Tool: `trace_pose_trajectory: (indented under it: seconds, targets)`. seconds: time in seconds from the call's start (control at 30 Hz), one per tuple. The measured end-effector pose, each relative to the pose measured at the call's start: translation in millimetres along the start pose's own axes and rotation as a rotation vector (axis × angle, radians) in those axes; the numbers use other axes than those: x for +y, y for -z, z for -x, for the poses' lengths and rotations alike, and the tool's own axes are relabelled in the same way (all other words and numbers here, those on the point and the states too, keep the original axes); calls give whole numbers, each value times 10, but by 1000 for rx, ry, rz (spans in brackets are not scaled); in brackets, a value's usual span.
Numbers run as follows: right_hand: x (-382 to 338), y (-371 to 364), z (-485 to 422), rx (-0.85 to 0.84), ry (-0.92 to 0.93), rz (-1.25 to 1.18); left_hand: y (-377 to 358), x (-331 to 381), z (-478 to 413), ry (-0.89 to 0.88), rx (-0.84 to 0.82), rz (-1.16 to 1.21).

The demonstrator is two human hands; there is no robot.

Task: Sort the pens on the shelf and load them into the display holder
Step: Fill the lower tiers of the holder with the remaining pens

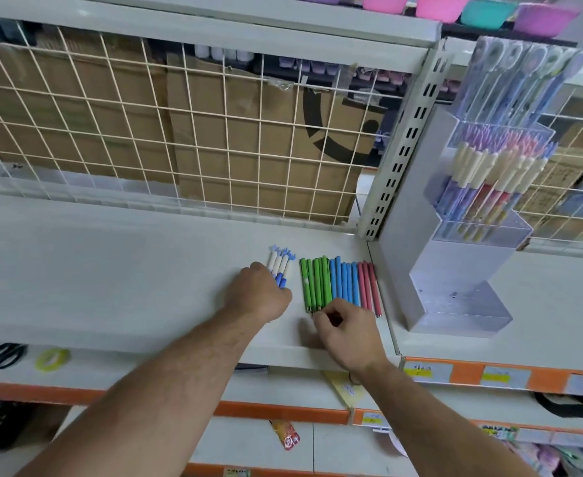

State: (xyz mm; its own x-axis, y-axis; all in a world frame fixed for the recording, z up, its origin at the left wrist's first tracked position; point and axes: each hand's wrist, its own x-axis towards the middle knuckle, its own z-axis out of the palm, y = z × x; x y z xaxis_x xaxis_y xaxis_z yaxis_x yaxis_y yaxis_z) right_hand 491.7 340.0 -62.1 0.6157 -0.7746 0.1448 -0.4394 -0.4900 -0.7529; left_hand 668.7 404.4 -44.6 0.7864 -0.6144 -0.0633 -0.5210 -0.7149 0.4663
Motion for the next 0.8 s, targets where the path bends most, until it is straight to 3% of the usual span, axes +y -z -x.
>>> trace_pose_trajectory:
  seconds: [0.2,0.57,0.8]
  targets:
    - [0,-6,1,17,-3,8,-70,82,14,-36,32,-171]
    - [3,3,6,4,-13,27,-123,182,-120,64,-134,-160]
    - [-9,11,13,-5,-32,14,-135,140,-69,10,-83,-244]
